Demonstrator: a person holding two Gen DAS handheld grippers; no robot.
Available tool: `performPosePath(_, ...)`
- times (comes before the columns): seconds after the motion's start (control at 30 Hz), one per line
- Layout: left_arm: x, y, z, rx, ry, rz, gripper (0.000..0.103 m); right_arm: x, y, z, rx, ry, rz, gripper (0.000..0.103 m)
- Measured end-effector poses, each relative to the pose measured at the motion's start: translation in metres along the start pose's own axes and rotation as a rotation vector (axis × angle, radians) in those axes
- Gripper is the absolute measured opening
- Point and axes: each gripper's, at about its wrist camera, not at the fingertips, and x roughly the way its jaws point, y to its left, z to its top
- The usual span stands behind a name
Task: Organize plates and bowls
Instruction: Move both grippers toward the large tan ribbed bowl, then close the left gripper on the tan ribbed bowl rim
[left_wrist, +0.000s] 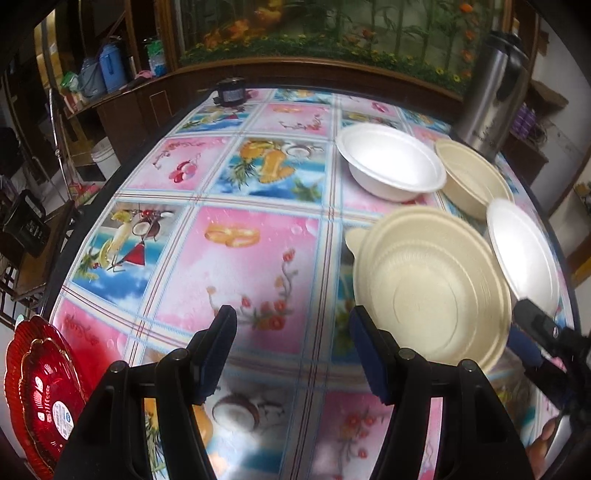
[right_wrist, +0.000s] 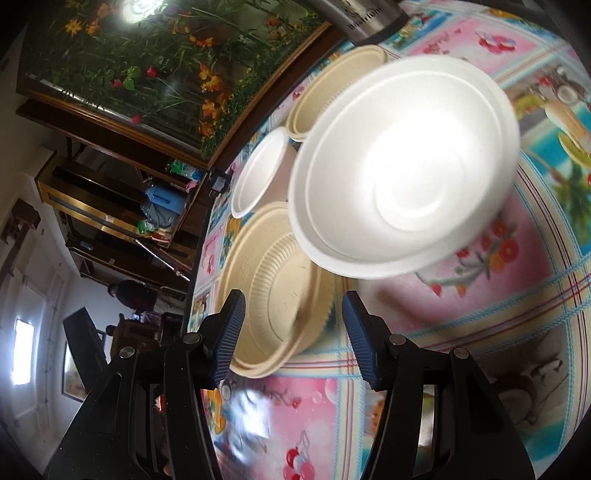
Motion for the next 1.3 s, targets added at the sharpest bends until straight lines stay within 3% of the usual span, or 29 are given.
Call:
performPosePath(0.27, 0.006, -0.008, 0.001, -0.039, -0.008, -0.018, 0.064, 0.002, -0.001, 0.003, -0.012, -0.009, -0.013, 0.055)
performPosePath(0.97, -0.02, -0.014, 0.011, -0.045, -0.146, -0.011, 0.066, 0.013, 0.002, 0.002, -0.06, 0.004, -0.055, 0.055)
performPosePath(1.03, -0.022, -0.014, 0.012, -0.048, -0.148, -0.027, 0.071, 0.014, 0.002, 0.002, -0.058, 0.004, -0.054, 0.055)
performPosePath(1.3, -0.007, -0.024, 0.009, -0.034, -0.098, -0.063, 0.074, 0.015, -0.003, 0.001, -0.036, 0.01, -0.044, 0.055)
